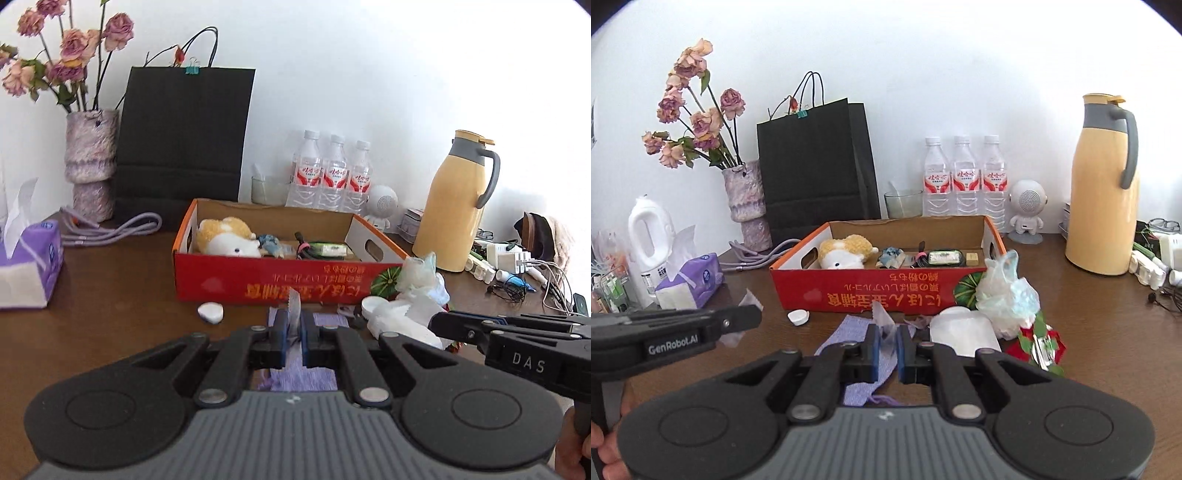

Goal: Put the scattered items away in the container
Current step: 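Grasp a small clear wrapper with the left tool while the right tool grasps another, then carry both wrappers over the box and open both tools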

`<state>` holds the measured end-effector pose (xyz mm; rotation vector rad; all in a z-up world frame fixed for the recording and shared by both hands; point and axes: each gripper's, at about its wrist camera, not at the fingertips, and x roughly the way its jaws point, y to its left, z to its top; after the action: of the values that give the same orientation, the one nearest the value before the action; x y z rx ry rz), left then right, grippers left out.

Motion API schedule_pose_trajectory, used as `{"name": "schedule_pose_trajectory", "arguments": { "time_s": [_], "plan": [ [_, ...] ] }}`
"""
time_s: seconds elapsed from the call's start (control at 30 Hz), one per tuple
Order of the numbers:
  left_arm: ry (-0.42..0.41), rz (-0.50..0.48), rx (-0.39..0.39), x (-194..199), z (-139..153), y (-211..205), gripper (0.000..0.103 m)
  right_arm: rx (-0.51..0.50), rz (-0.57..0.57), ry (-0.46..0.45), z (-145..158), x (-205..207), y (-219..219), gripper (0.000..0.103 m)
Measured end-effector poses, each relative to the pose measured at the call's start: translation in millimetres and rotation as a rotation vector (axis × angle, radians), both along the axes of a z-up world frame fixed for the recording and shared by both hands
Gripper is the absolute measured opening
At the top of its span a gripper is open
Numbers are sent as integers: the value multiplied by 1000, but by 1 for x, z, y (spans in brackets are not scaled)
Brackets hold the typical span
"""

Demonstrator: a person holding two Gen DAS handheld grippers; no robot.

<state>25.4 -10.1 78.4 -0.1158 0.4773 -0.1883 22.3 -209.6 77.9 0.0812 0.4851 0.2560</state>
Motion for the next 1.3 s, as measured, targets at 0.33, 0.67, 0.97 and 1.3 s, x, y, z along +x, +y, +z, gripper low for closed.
{"name": "schedule_pose_trajectory", "arguments": {
  "time_s": [0.33, 0.67, 0.97, 1.3],
  "plan": [
    [20, 13, -23, -79, -14, -20, 7, -7, -14, -10, -15, -79, -17, 8],
    [-37, 1, -7, -78, 6, -22, 7, 30, -27, -50, -2, -84, -29, 8],
    [-70, -7, -77, 67, 66, -32, 7, 9, -19, -140, 59, 47, -25, 8],
    [337, -61, -43, 278, 53, -30, 7, -89, 62, 337, 83, 273, -31, 8]
  ]
}}
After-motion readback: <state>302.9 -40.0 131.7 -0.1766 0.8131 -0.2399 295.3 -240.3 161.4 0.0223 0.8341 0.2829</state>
